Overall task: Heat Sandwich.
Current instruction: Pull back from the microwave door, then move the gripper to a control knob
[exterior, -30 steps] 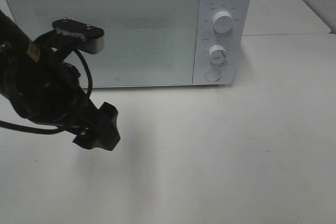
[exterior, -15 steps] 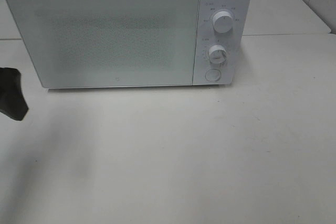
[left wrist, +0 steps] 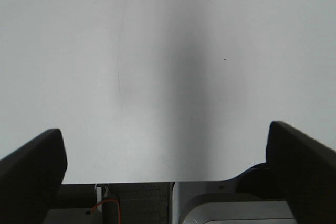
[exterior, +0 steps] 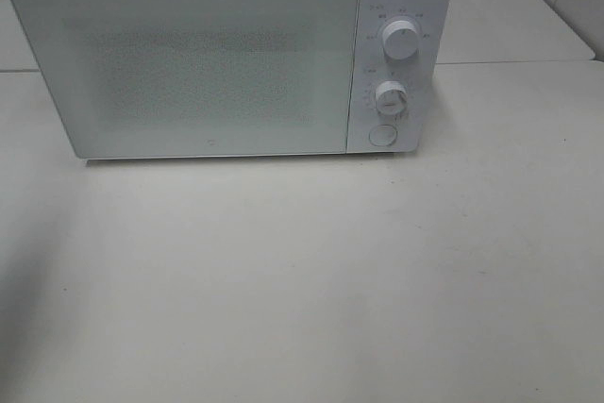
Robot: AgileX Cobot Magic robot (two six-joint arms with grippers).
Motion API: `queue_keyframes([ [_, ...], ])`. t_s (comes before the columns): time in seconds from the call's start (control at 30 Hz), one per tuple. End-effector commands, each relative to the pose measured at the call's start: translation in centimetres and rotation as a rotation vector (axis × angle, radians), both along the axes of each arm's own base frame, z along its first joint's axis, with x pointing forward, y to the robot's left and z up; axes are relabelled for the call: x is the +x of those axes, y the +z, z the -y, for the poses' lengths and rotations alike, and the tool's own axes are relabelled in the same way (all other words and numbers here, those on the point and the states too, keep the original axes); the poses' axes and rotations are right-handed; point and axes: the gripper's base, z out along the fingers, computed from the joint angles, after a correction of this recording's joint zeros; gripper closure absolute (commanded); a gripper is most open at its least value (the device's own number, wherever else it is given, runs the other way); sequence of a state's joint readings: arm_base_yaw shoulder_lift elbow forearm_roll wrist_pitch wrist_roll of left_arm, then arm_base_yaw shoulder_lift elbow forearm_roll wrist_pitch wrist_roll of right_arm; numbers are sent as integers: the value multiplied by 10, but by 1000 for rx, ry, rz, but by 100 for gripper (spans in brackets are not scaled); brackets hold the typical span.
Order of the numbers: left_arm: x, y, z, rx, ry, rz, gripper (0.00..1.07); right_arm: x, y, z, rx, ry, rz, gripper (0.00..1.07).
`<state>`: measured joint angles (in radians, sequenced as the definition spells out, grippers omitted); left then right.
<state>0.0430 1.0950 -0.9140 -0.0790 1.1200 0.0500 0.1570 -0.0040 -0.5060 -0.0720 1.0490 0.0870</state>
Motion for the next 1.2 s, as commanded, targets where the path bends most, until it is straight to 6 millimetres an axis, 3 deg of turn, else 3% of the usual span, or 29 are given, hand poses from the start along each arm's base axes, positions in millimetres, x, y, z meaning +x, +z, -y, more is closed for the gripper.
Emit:
queue_keyframes([
  [0.03,-9,1,0,-2,4,4,8,-3,0,0,9,-5,36,32],
  [0.17,-46,-1,0,23,3,60,8,-3,0,0,9,-5,36,32],
  [0.6,-122,-13,2,43,5,258,8,-3,0,0,9,-5,36,32],
  [1.2,-171,-23,8,9,-4,505,9,-3,0,0,9,-5,36,32],
])
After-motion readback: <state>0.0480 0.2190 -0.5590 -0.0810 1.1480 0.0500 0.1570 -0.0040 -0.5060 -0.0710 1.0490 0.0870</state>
